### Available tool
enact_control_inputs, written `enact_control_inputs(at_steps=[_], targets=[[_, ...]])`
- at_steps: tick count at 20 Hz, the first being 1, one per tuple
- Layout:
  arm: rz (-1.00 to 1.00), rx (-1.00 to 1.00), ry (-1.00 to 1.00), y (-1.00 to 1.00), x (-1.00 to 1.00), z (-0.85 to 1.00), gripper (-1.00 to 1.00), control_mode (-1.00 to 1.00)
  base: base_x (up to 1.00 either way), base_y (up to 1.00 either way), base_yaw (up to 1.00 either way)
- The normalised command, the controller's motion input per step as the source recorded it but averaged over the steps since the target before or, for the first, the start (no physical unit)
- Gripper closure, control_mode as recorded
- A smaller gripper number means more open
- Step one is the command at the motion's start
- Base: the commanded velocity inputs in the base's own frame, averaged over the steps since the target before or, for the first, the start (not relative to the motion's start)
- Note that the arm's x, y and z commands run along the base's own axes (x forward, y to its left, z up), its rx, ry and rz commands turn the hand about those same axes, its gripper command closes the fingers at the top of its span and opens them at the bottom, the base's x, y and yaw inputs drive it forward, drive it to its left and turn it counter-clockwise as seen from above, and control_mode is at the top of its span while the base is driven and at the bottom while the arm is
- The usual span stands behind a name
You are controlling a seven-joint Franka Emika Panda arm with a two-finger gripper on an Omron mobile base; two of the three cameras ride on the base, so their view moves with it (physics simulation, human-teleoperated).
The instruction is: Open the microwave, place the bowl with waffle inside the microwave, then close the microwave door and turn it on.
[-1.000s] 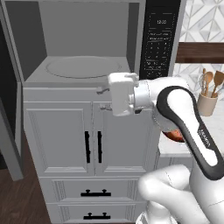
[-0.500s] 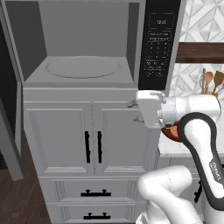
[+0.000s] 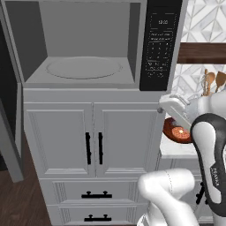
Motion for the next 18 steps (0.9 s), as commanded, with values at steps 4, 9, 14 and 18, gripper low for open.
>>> enact_control_inputs(at_steps=[4, 9, 14, 18], targets=[[-0.40, -0.01, 0.00, -1.00, 0.00, -0.62, -1.00, -1.00, 0.00, 0.00, 0.00], [-0.37, 0.03, 0.17, -1.00, 0.04, -0.41, -1.00, -1.00, 0.00, 0.00, 0.00], [-0.26, 0.01, 0.31, -1.00, 0.10, -0.22, -1.00, -1.00, 0.00, 0.00, 0.00], [-0.07, 0.00, 0.18, -0.94, 0.25, -0.28, -1.00, -1.00, 0.00, 0.00, 0.00]])
